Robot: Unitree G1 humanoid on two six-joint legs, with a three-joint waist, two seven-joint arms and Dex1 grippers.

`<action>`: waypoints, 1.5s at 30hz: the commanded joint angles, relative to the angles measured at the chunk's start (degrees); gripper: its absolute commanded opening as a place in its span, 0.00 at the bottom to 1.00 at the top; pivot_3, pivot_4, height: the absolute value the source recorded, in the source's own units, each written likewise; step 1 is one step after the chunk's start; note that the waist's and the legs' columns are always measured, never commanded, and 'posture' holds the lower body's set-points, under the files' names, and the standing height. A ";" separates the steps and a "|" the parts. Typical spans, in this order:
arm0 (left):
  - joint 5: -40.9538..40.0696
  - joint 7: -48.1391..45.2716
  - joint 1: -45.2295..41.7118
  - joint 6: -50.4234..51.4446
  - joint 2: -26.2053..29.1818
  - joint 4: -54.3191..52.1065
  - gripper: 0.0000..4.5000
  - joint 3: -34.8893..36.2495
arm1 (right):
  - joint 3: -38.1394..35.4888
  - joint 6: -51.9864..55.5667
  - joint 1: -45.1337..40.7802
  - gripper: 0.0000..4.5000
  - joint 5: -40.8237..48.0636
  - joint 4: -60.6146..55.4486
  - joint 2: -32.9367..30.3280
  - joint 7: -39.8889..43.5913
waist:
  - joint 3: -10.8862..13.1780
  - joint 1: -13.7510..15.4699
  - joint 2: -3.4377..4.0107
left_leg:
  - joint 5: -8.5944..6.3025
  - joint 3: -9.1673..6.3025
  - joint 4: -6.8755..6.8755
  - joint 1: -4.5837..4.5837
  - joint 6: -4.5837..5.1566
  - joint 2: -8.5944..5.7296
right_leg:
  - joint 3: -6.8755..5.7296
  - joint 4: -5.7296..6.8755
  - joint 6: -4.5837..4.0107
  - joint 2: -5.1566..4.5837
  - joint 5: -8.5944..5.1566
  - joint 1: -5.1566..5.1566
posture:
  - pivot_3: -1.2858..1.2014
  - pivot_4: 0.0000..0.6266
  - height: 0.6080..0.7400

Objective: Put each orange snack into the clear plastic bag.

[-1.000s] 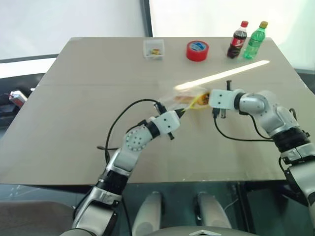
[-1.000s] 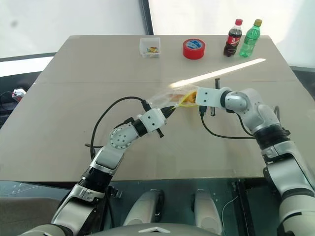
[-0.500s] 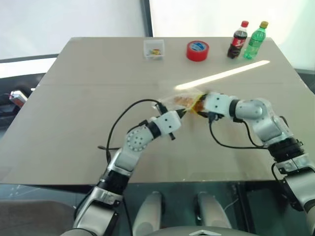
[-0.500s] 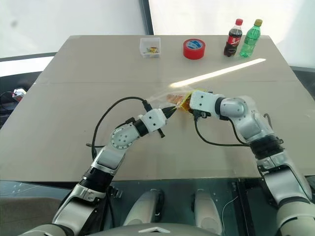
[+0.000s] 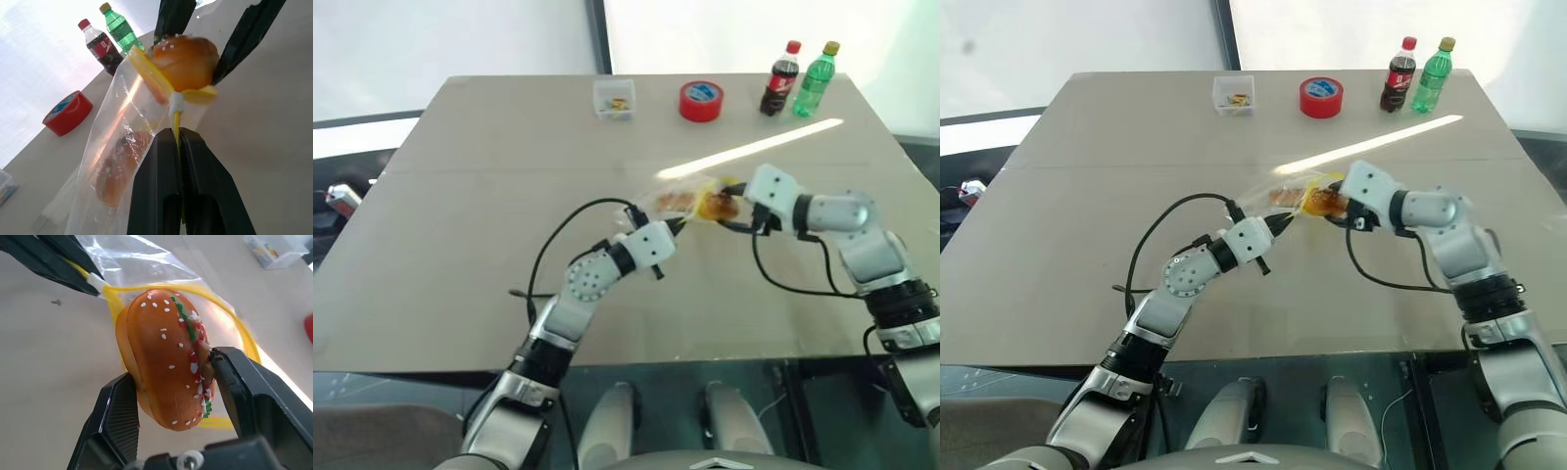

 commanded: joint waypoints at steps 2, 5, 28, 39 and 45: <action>-0.53 0.57 -0.73 -1.38 0.16 -0.88 0.00 0.31 | 0.42 -3.02 -2.20 0.60 -2.06 1.87 0.17 -1.97 | 0.00 0.14 0.00 | 0.00 -0.01 0.00 0.00 0.00 -0.02 | -0.01 0.00 0.00 -0.01 0.00 0.00 | 0.52 0.24 1.00; -0.54 0.69 -0.45 -1.26 0.37 -1.16 0.00 0.43 | 0.92 -5.26 -3.47 0.60 -3.61 3.92 1.28 -4.08 | 0.00 0.05 0.00 | 0.00 -0.01 0.00 0.00 0.00 -0.01 | -0.01 0.00 0.00 -0.01 0.00 0.00 | 0.52 0.24 1.00; -0.59 0.93 -0.34 -0.66 0.19 -1.45 0.00 0.38 | -0.32 -12.14 -5.27 0.99 3.36 10.74 1.04 2.25 | 0.00 -0.02 0.00 | 0.00 -0.05 -0.01 -0.02 0.00 -0.02 | -0.02 -0.01 0.00 -0.01 0.00 0.00 | 0.52 0.24 1.00; -0.72 1.34 -0.70 -1.11 0.06 -0.70 0.00 -0.11 | -2.05 -3.35 -7.48 0.99 5.17 12.92 -8.04 8.91 | 0.00 -0.48 0.00 | 0.00 0.01 0.00 0.04 0.00 0.02 | 0.01 0.00 0.00 -0.01 0.00 0.01 | 0.52 0.24 1.00; -0.59 1.71 -0.78 -1.18 0.10 -0.54 0.00 -0.11 | 0.54 -11.81 -11.72 0.99 -2.77 27.81 -2.28 -2.56 | 0.00 -0.47 0.00 | 0.00 0.02 -0.01 0.03 0.00 0.02 | 0.01 -0.01 0.00 0.00 0.00 0.00 | 0.52 0.24 1.00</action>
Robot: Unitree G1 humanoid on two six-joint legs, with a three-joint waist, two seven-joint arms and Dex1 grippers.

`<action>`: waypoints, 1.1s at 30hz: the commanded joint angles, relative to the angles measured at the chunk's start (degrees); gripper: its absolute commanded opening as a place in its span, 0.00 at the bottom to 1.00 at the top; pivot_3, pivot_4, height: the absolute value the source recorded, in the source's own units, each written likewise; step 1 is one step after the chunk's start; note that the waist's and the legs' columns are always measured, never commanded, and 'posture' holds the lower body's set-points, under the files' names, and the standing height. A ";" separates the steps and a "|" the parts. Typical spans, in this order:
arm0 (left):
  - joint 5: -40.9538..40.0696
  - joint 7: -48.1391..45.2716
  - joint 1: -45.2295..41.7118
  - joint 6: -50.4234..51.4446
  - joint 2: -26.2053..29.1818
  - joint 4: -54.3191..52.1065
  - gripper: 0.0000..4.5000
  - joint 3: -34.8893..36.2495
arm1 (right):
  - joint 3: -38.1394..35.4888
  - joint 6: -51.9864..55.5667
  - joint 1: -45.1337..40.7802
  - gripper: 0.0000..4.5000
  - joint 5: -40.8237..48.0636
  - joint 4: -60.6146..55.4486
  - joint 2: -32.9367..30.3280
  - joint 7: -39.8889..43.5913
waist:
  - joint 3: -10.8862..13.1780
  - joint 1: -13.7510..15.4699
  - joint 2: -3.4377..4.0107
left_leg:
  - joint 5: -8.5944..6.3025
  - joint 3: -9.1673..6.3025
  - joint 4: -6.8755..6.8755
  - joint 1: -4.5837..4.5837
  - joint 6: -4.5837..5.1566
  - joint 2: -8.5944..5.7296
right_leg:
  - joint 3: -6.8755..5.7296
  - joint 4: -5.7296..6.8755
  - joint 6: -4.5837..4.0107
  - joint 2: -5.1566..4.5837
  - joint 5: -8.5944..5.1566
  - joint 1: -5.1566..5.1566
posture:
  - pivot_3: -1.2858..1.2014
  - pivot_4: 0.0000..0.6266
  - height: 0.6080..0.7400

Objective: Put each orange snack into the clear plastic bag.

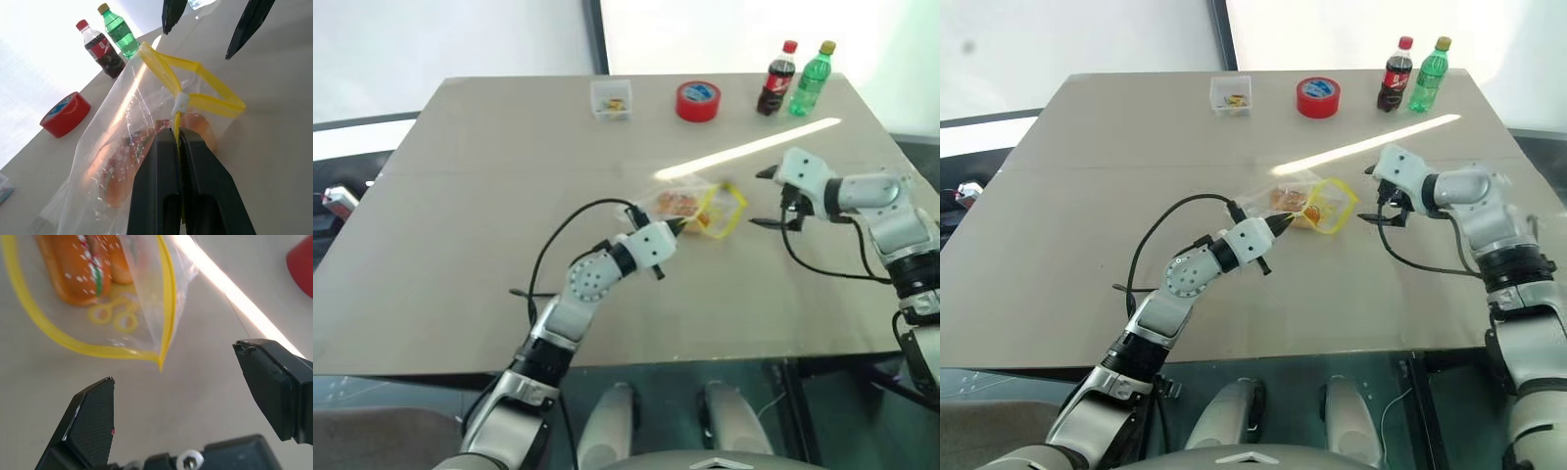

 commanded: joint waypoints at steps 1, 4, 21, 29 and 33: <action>-0.33 0.72 -0.54 -1.11 -0.02 -0.76 0.00 0.51 | 0.76 -4.46 -2.92 0.99 -2.75 5.67 2.90 -5.30 | 0.00 -0.04 0.00 | 0.00 0.01 0.00 -0.01 0.00 -0.01 | 0.02 0.00 0.00 0.00 0.00 -0.01 | 0.52 0.24 1.00; -0.25 0.96 -0.35 -1.01 0.08 -0.89 0.00 0.63 | 1.48 -8.00 -4.30 0.99 -4.59 10.14 4.28 -7.37 | 0.00 0.01 0.00 | 0.00 0.02 0.00 -0.03 0.00 -0.03 | 0.04 0.01 0.00 -0.02 0.00 -0.03 | 0.52 0.24 1.00; 1.67 0.64 -4.98 -3.05 2.91 -0.47 0.00 0.67 | -1.63 -11.60 -4.57 0.01 -2.87 10.29 1.93 -8.38 | 0.00 0.07 0.00 | 0.00 0.00 -0.01 -0.03 0.00 -0.03 | 0.03 0.01 0.00 -0.01 0.00 -0.02 | 0.52 0.24 1.00; -0.20 0.43 -13.88 -3.01 5.48 1.09 0.00 4.35 | -6.51 -3.38 -4.20 0.01 2.47 -3.86 -5.73 -0.88 | 0.01 0.10 0.00 | 0.00 -0.02 -0.02 -0.06 0.00 -0.04 | 0.02 -0.04 0.00 -0.02 0.00 -0.03 | 0.52 0.24 1.00; -0.79 -0.02 -16.46 -2.55 5.42 0.94 0.00 4.79 | -7.56 0.56 -3.77 0.01 3.39 -8.50 -9.53 2.64 | 0.01 0.04 0.00 | 0.00 -0.01 -0.03 -0.06 0.00 -0.03 | 0.02 -0.04 0.00 -0.02 0.00 -0.03 | 0.52 0.24 1.00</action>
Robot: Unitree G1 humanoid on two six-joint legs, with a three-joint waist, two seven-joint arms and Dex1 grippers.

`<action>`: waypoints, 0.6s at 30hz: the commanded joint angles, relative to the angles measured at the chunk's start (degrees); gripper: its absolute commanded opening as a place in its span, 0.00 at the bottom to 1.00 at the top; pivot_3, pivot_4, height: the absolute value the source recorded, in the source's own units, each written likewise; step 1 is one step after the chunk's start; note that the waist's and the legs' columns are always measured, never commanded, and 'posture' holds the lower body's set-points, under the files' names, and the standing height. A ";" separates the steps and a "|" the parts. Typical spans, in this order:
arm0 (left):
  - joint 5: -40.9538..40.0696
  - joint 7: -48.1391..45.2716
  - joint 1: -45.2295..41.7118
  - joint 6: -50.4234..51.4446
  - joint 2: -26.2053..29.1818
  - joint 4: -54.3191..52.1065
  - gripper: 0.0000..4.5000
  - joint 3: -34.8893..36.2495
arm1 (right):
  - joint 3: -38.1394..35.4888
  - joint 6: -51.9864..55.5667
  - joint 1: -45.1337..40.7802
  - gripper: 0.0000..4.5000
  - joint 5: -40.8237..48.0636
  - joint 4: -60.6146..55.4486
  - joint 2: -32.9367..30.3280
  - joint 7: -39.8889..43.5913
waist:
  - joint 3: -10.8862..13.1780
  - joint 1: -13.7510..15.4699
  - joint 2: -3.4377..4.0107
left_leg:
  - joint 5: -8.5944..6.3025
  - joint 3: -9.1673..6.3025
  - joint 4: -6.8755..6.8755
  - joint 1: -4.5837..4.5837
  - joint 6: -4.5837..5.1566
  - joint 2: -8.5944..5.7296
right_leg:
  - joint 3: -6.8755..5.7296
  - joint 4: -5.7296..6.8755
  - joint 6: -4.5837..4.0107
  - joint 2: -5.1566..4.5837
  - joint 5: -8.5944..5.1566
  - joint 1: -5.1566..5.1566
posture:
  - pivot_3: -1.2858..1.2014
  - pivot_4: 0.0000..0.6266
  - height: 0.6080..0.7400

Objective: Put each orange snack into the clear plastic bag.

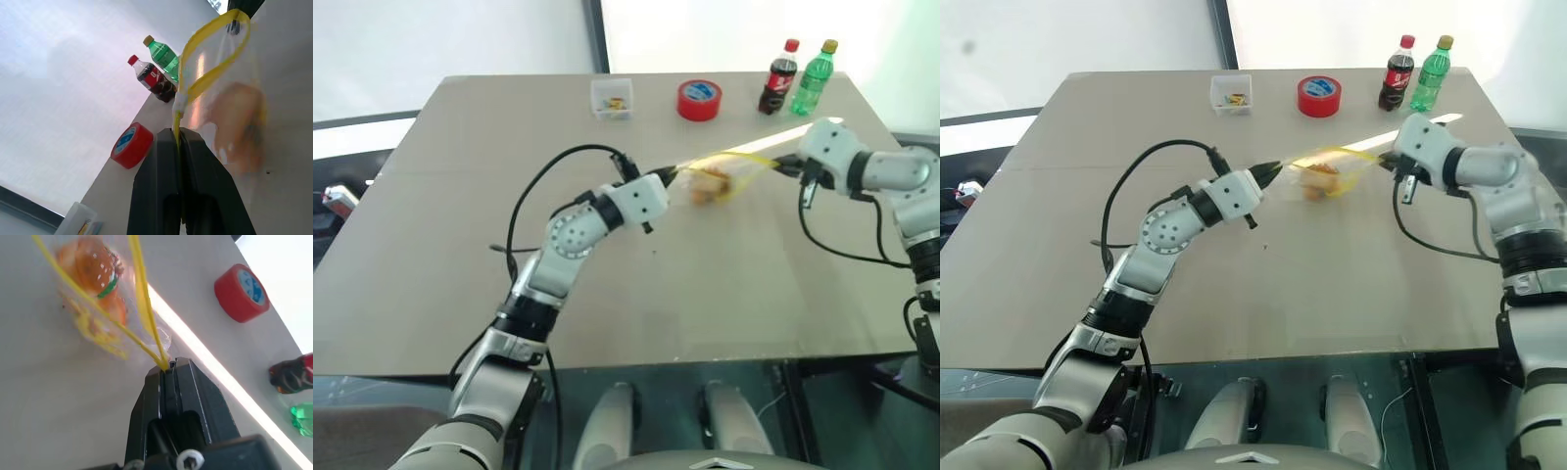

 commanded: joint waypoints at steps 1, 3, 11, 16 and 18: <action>-1.30 -0.28 -2.35 -0.24 -0.17 -0.96 0.00 1.06 | -1.91 2.90 0.79 0.10 1.76 -5.53 -4.44 5.08 | 0.01 0.05 0.01 | 0.00 0.00 0.00 0.00 0.00 0.00 | 0.00 0.01 0.00 0.00 0.00 0.00 | 0.52 0.24 1.00; -1.35 -1.01 -2.47 -0.55 -0.27 -0.15 0.00 0.43 | -1.36 4.40 3.11 0.18 2.52 -8.36 -6.60 8.57 | 0.00 0.35 0.00 | 0.00 -0.02 0.00 -0.02 0.00 0.00 | -0.03 0.00 0.00 0.00 0.00 0.00 | 0.52 0.24 1.00; -2.63 -4.09 -2.02 1.51 -0.83 -2.74 0.00 -0.08 | -4.24 25.17 7.83 0.57 11.07 -32.57 -11.62 17.23 | 0.07 -0.25 0.10 | 0.00 0.04 0.03 -0.05 0.01 0.02 | 0.03 0.06 0.01 0.00 0.00 -0.07 | 0.52 0.24 1.00; -2.31 -5.19 -1.48 1.91 -1.19 -3.78 0.00 -0.82 | -4.48 34.71 2.39 0.57 15.05 -37.19 -4.58 12.20 | 0.06 -0.09 0.07 | 0.00 0.00 0.04 -0.01 0.00 0.11 | -0.02 0.06 0.01 0.09 -0.01 -0.05 | 0.52 0.24 1.00; -2.27 -5.42 -1.52 1.81 -1.17 -3.83 0.00 -0.92 | -3.32 35.01 1.66 0.57 14.43 -37.00 -2.23 10.55 | 0.06 0.15 0.06 | 0.00 0.00 0.07 -0.03 0.00 0.08 | -0.02 0.05 0.01 0.06 -0.01 -0.02 | 0.52 0.24 1.00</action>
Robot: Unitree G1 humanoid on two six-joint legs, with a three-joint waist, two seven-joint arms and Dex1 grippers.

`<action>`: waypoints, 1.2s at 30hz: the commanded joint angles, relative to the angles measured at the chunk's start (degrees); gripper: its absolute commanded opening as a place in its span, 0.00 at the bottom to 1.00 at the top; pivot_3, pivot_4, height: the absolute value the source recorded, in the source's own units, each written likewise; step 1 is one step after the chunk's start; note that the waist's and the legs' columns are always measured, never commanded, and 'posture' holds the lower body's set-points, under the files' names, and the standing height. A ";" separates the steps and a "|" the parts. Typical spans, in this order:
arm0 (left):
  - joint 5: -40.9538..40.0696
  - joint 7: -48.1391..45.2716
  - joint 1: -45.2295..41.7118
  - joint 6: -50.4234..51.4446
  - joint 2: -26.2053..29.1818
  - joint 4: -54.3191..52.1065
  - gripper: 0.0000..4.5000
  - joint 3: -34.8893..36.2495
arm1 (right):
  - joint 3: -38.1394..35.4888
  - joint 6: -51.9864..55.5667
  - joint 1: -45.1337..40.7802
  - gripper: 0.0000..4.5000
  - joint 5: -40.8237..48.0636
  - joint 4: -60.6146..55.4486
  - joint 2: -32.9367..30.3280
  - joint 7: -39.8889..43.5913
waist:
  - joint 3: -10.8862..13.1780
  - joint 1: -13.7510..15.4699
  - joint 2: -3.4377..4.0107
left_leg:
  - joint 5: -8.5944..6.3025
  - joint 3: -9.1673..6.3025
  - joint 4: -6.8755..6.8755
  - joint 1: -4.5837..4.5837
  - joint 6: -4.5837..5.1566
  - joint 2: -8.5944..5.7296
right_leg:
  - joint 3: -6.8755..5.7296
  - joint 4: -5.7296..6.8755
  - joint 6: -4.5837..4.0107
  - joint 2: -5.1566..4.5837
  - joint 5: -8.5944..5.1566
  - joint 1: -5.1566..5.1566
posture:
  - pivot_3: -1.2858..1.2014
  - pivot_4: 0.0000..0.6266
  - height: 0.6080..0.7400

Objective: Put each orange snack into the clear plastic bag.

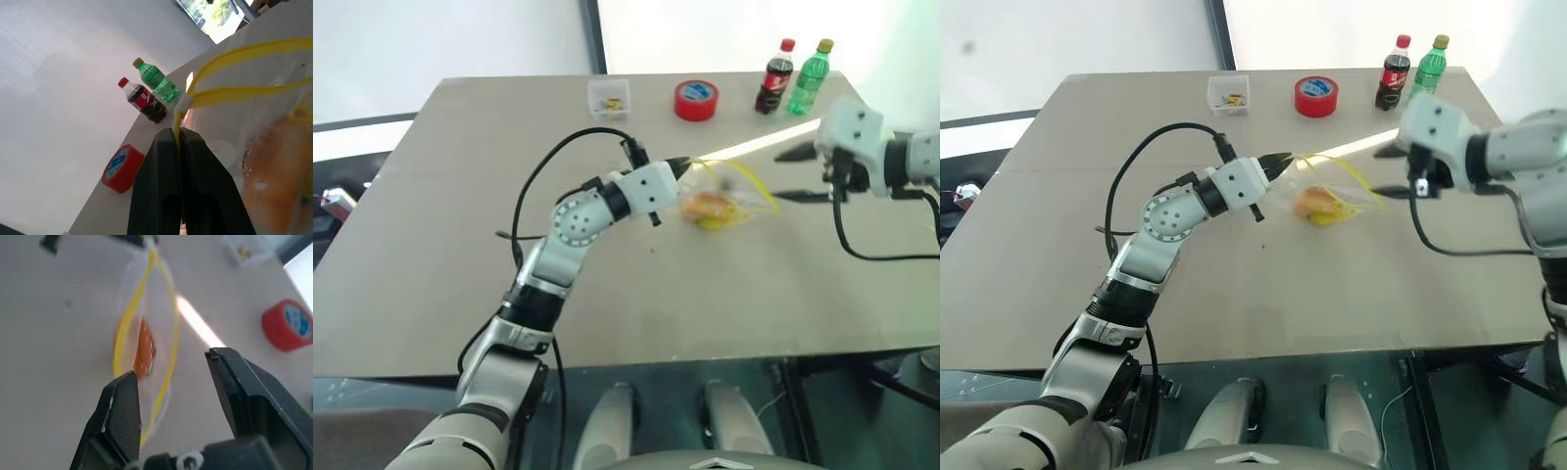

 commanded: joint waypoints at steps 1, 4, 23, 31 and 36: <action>-0.62 -0.30 -0.21 -0.25 0.11 -2.20 0.00 0.13 | 0.16 1.72 -1.40 0.57 -0.09 -0.93 2.64 -3.36 | 0.01 0.33 -0.01 | 0.00 -0.01 0.02 -0.02 0.00 -0.01 | 0.00 -0.01 0.00 -0.01 0.00 0.01 | 0.52 0.24 1.00; -0.58 -0.42 -0.29 -0.19 0.44 -2.50 0.00 0.26 | 2.19 -0.13 -2.73 0.57 -2.00 0.66 6.22 -6.12 | 0.01 0.59 -0.01 | 0.00 -0.03 0.03 -0.08 0.00 -0.08 | -0.02 -0.02 0.00 -0.06 0.00 -0.02 | 0.52 0.24 1.00; -0.18 0.66 0.35 1.11 0.20 -4.02 0.00 0.37 | 7.66 -11.08 -5.13 0.57 -7.30 7.56 14.05 -7.97 | 0.01 0.27 -0.01 | 0.00 -0.06 0.01 -0.08 0.00 -0.07 | -0.05 0.00 0.00 -0.04 0.00 -0.04 | 0.52 0.24 1.00; -0.25 0.50 0.47 0.97 0.16 -3.68 0.00 0.20 | 7.21 -11.89 -5.08 0.02 -8.00 7.58 14.27 -7.87 | 0.01 0.19 -0.01 | 0.00 -0.06 0.01 -0.08 0.00 -0.07 | -0.05 0.01 0.00 -0.04 0.00 -0.04 | 0.52 0.24 1.00; -0.24 0.34 0.58 0.96 0.35 -3.65 0.00 0.23 | 6.49 -10.80 -5.10 0.02 -7.46 6.38 14.34 -7.87 | 0.01 0.19 -0.01 | 0.00 -0.06 0.01 -0.08 0.00 -0.07 | -0.05 0.01 0.00 -0.04 0.00 -0.04 | 0.52 0.24 1.00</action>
